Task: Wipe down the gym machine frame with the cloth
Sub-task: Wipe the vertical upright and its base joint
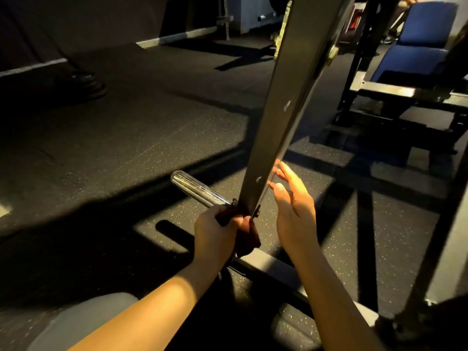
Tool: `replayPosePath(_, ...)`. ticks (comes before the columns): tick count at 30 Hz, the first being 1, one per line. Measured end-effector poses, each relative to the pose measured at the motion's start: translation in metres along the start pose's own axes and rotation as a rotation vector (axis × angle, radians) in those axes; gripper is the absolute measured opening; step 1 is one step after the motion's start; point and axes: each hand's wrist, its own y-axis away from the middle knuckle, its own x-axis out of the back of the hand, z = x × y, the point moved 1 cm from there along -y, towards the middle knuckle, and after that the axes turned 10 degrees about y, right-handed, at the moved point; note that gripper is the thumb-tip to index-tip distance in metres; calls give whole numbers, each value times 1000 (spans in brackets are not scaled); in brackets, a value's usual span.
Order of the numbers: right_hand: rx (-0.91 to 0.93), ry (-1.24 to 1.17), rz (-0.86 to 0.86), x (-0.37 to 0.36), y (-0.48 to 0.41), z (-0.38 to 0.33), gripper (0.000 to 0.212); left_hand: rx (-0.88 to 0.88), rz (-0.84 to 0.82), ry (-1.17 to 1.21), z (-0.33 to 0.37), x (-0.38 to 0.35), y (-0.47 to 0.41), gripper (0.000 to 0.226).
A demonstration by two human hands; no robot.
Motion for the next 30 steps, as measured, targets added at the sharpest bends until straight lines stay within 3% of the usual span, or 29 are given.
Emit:
replayPosePath(3, -39, -34, -71, 6, 4, -11, 41, 144, 17, 11, -6, -12, 12, 15)
replayPosePath(9, 20, -62, -115, 25, 4, -30, 48, -57, 81, 200, 51, -3, 10, 11)
replayPosePath(11, 60, -44, -110, 28, 3, -37, 52, -43, 77, 169, 47, -1, 9, 13)
replayPosePath(15, 59, -10, -85, 28, 5, -40, 34, 96, 49, 201, 34, -2, 15, 14)
replayPosePath(21, 115, -65, -18, 49, -1, -73, 44, -144, -33, 323, 97, -5, 22, 13)
replayPosePath(24, 127, -74, -4, 48, -6, -72, 44, -132, 16, 281, 87, -4, 23, 16)
replayPosePath(27, 129, -39, -13, 46, -5, -73, 37, -12, 62, 280, 66, -1, 25, 12)
replayPosePath(30, 81, -35, -67, 47, -3, -74, 35, -132, 26, 302, 89, -4, 28, 13)
